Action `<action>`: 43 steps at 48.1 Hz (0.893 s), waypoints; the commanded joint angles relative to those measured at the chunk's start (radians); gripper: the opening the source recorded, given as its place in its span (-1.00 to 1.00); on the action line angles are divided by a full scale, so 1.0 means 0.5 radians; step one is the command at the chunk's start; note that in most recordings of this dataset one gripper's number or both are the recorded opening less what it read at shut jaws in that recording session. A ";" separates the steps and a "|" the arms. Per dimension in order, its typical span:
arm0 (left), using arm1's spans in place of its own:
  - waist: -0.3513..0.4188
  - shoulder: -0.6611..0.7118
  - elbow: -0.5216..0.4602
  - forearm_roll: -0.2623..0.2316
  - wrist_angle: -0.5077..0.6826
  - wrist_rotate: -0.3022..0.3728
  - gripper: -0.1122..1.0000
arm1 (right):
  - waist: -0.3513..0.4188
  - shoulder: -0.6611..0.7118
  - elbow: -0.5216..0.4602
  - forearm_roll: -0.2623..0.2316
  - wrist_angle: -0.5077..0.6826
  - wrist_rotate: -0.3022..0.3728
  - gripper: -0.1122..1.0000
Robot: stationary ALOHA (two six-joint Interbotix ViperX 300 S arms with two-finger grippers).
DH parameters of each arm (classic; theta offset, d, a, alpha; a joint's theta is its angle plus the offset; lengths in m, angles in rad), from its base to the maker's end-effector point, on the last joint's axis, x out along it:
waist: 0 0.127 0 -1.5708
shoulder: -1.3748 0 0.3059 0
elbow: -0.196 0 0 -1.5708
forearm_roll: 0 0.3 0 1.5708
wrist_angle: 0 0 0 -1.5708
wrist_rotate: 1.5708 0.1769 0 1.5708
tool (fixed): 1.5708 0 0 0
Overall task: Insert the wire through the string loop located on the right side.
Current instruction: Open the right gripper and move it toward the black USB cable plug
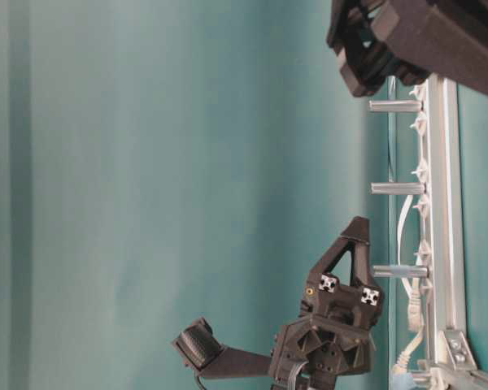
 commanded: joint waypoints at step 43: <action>-0.025 -0.193 -0.077 0.092 0.457 -0.006 -0.32 | 0.025 -0.040 -0.089 0.169 0.227 0.055 -0.77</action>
